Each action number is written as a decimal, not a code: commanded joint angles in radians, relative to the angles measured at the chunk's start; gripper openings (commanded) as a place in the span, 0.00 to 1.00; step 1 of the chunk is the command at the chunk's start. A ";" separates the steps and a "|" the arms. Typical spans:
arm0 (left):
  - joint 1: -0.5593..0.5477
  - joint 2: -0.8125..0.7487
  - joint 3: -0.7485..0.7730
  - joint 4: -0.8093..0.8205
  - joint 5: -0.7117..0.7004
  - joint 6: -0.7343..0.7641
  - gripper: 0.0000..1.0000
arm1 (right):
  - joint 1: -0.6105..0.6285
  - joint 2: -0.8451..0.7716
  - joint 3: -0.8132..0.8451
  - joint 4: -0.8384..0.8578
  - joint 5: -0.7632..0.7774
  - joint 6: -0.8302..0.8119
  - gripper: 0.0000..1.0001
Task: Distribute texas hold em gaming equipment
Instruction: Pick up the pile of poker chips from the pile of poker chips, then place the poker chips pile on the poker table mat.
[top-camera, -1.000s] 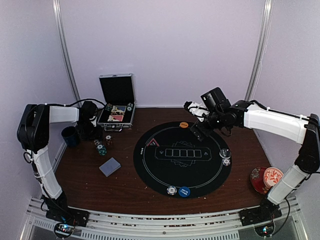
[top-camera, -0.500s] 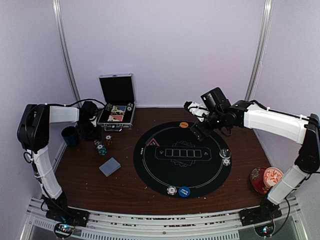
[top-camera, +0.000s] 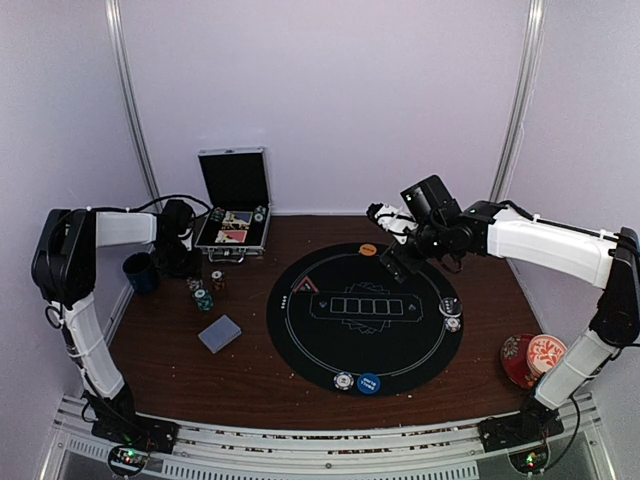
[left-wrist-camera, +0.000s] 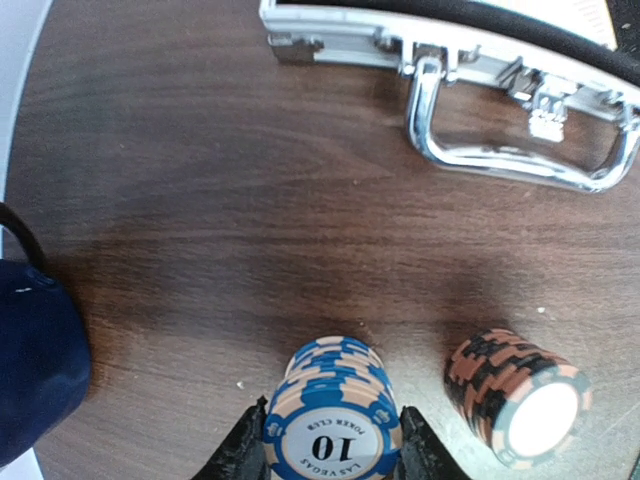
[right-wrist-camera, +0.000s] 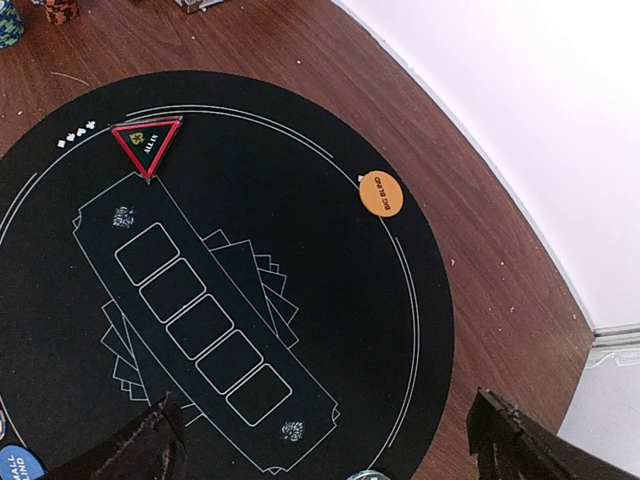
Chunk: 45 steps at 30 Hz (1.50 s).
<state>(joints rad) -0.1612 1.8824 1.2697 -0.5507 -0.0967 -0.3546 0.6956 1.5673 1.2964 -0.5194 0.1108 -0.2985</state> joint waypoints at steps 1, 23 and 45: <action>-0.005 -0.075 -0.004 0.018 -0.018 0.001 0.38 | 0.005 -0.007 -0.008 0.010 0.020 0.016 1.00; -0.279 -0.133 0.125 -0.078 -0.025 0.008 0.36 | -0.064 0.007 0.002 0.010 0.086 0.044 1.00; -0.803 0.462 0.758 -0.201 -0.024 -0.044 0.36 | -0.252 0.023 0.012 0.015 0.121 0.089 1.00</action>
<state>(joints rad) -0.9424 2.2948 1.9522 -0.7280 -0.1291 -0.3882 0.4473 1.5787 1.2964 -0.5186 0.2077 -0.2276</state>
